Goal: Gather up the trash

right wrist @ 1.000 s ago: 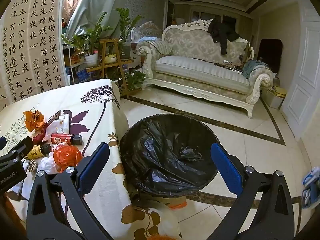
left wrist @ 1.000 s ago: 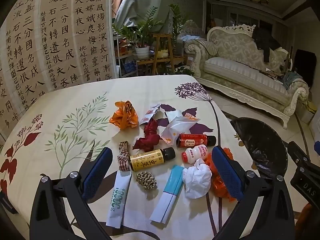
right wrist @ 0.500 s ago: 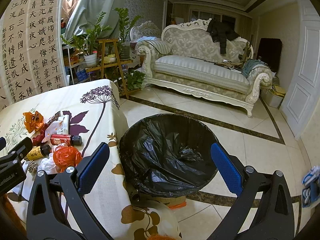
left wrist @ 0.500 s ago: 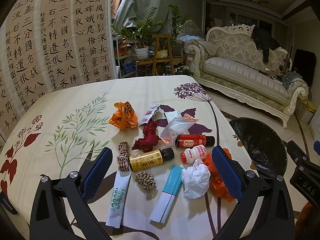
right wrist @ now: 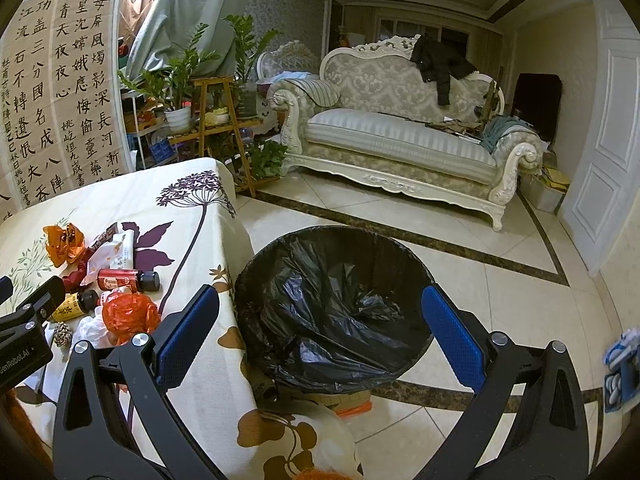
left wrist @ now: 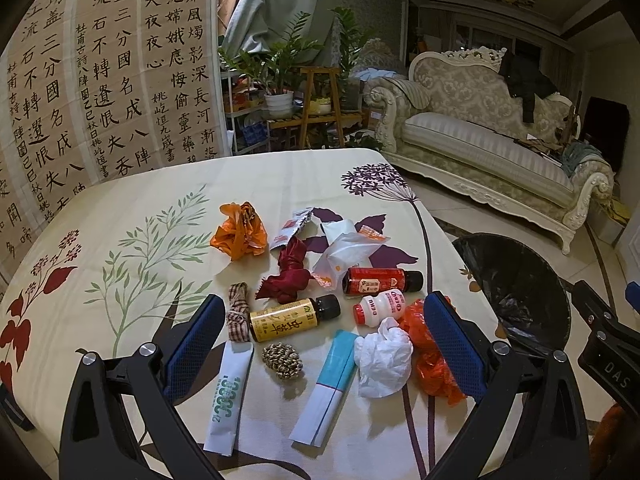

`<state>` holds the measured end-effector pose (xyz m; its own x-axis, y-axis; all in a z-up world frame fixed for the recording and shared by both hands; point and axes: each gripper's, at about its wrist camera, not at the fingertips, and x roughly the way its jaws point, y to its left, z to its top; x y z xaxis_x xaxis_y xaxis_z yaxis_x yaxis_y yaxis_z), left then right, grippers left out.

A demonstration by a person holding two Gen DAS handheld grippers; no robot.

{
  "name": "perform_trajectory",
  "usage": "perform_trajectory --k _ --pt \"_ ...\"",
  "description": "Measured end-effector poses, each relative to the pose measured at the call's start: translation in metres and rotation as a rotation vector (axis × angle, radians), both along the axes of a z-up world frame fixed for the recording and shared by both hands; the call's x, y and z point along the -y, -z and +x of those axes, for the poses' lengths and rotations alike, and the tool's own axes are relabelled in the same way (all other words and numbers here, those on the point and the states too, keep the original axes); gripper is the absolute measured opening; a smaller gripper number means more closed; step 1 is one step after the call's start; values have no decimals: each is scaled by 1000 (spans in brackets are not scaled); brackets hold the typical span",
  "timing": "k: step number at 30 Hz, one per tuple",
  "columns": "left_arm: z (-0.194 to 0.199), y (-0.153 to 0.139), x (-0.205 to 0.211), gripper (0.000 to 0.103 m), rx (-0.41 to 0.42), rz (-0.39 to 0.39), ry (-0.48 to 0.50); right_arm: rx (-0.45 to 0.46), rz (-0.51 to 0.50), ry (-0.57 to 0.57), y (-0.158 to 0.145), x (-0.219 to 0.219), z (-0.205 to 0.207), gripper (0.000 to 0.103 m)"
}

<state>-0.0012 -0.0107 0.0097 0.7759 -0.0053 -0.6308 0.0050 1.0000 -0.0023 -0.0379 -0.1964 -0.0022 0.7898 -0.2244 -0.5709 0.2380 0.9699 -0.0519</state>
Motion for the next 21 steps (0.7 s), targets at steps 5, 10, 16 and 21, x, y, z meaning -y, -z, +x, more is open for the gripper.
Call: perform_trajectory --k 5,10,16,21 --pt "1 1 0 97 -4 -4 4 -4 2 5 1 -1 -1 99" --pt "0 0 1 97 -4 -4 8 -4 3 6 2 0 0 99" --pt "1 1 2 97 -7 -5 13 -5 4 10 2 1 -1 99" --pt "1 1 3 97 -9 -4 17 -6 7 15 3 2 -1 99"
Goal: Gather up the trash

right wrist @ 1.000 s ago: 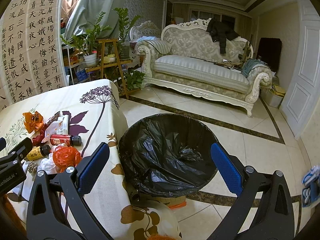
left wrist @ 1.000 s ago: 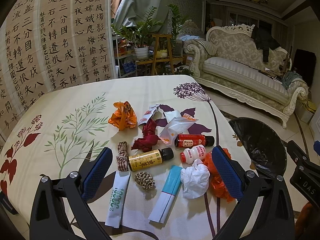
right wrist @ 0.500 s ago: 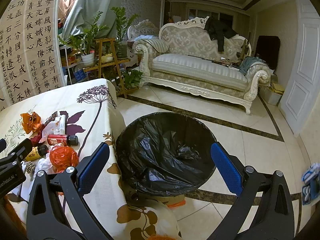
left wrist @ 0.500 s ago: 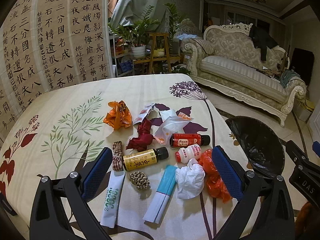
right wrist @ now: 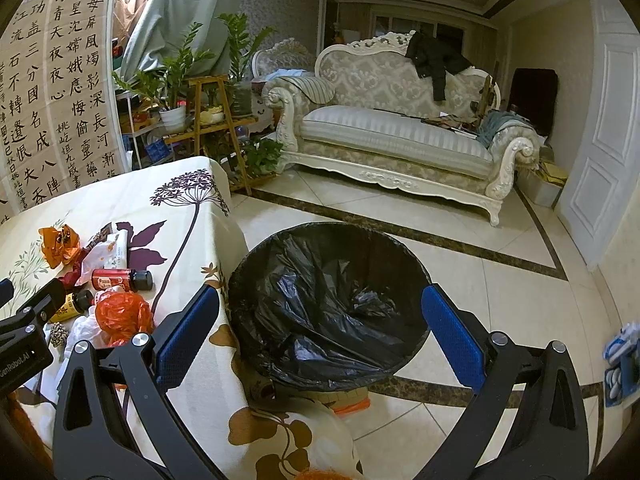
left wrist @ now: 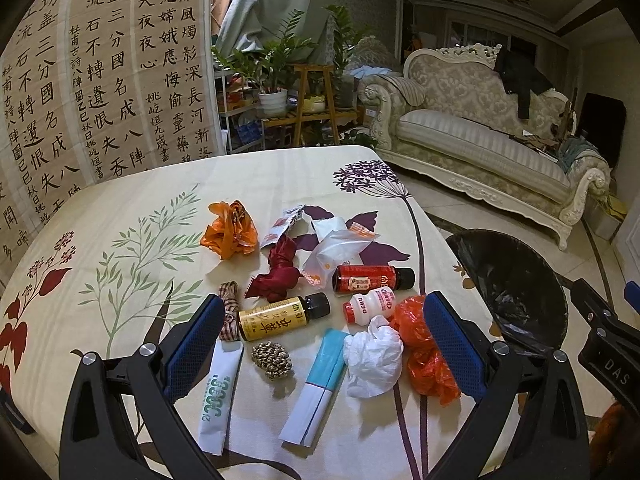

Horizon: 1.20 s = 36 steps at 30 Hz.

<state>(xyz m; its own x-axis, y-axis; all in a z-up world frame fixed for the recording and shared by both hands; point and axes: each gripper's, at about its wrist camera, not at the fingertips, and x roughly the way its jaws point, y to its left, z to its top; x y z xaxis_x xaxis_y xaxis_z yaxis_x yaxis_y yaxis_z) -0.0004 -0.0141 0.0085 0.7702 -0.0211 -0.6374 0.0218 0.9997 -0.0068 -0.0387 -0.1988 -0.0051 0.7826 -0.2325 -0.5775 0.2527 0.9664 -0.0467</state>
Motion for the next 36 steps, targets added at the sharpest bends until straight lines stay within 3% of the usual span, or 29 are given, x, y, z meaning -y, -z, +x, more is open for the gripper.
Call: perform_trajectory --k 30,36 --pt "2 3 3 97 -14 -2 22 -22 25 -6 6 2 1 99" --pt "3 3 -14 97 -22 -4 6 -31 33 -22 5 -3 5 99"
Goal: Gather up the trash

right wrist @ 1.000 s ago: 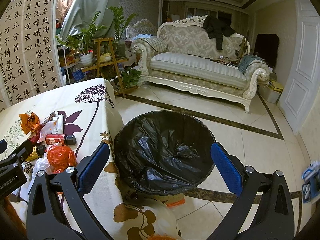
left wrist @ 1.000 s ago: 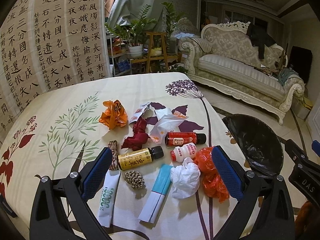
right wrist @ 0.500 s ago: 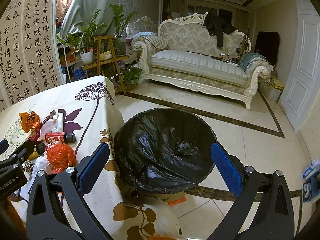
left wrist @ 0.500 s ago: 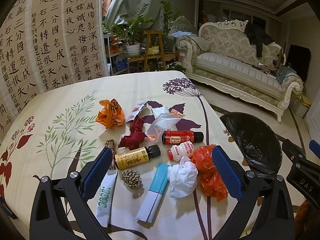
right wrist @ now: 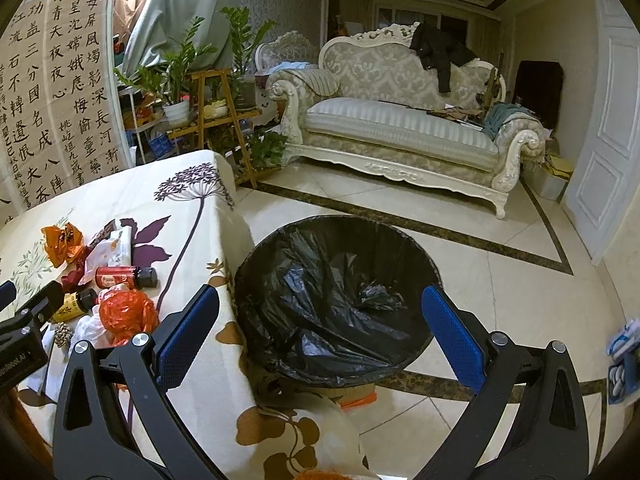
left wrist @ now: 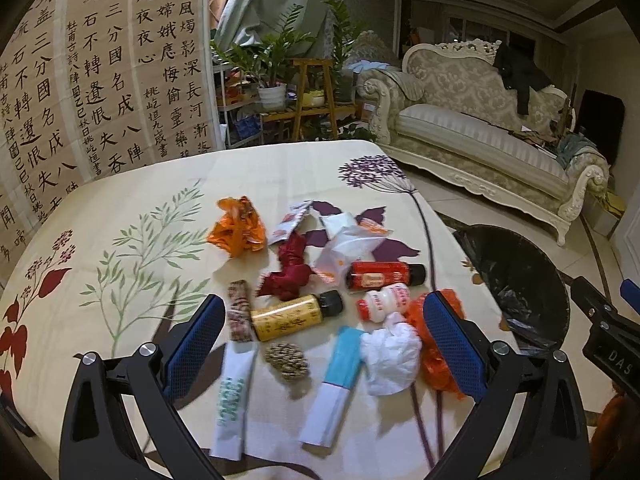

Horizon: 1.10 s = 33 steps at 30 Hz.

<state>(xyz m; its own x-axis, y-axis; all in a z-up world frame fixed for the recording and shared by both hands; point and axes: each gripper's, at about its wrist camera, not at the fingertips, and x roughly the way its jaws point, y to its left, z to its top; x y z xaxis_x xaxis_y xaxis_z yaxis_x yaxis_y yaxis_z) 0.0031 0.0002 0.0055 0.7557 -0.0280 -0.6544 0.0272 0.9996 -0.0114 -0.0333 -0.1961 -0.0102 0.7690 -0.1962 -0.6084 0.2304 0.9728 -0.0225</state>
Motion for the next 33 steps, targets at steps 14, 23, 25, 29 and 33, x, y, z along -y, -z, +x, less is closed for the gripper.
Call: perform_trajectory --k 14,23,25,29,33 --pt "-17 7 -83 96 -39 17 -150 -74 25 -98 10 -33 15 75" --pt "-25 21 -93 96 -89 3 -141 -109 19 -156 16 -56 18 67" --pt "-26 22 -89 96 -87 4 -123 -112 18 -160 18 -57 18 67" --pt "-30 25 -82 95 -85 30 -97 -128 24 -168 22 -59 17 61" --pt "-29 31 -78 78 -98 38 -89 -142 31 -177 28 -60 17 61"
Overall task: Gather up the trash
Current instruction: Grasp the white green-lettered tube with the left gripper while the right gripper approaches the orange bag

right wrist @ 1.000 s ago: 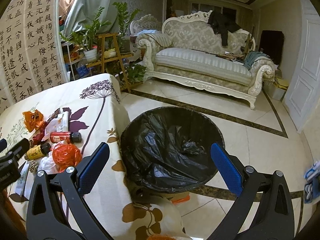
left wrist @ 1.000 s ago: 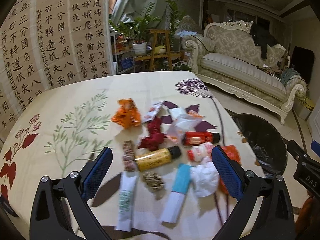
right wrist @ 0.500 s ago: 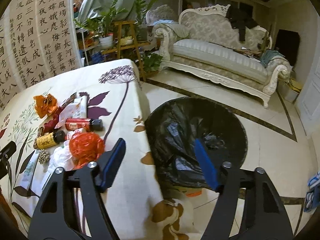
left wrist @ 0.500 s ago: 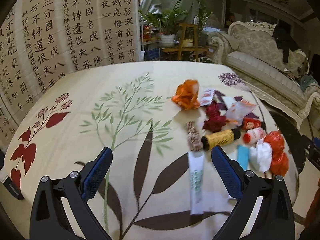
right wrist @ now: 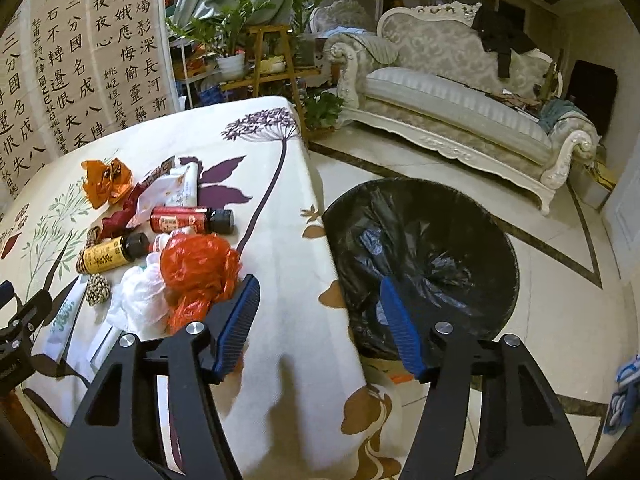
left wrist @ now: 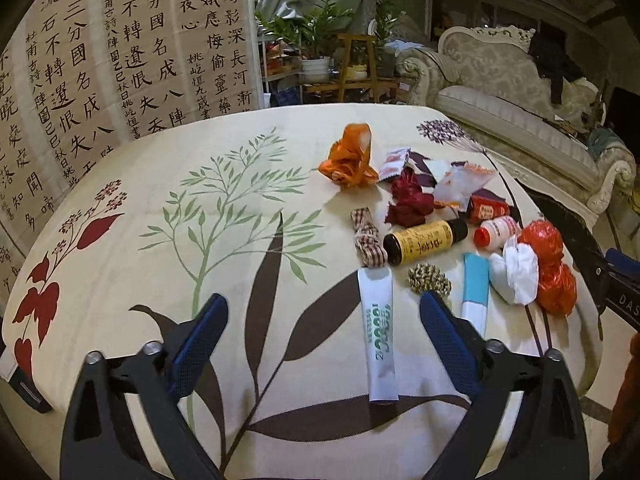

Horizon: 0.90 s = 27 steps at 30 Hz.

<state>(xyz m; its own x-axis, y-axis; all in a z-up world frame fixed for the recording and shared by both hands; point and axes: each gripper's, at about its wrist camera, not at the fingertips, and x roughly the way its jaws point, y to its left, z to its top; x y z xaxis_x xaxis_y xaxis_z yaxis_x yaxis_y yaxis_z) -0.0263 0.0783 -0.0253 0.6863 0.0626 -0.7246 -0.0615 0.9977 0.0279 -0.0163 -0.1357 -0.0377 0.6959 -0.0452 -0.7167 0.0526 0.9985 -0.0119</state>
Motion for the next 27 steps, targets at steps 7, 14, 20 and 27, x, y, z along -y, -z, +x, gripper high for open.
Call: perform_trajectory --k 7,14,20,27 --pt "3 14 6 70 -52 -12 37 9 12 -1 -1 0 -5 61" --pt "5 23 11 47 -61 -3 70 -2 26 -12 2 -2 -4 59" --pt "2 21 7 19 -53 -15 79 -1 44 -30 3 -6 -3 59" --pt "-4 8 -5 19 -16 -52 53 8 64 -67 -3 -17 0 53"
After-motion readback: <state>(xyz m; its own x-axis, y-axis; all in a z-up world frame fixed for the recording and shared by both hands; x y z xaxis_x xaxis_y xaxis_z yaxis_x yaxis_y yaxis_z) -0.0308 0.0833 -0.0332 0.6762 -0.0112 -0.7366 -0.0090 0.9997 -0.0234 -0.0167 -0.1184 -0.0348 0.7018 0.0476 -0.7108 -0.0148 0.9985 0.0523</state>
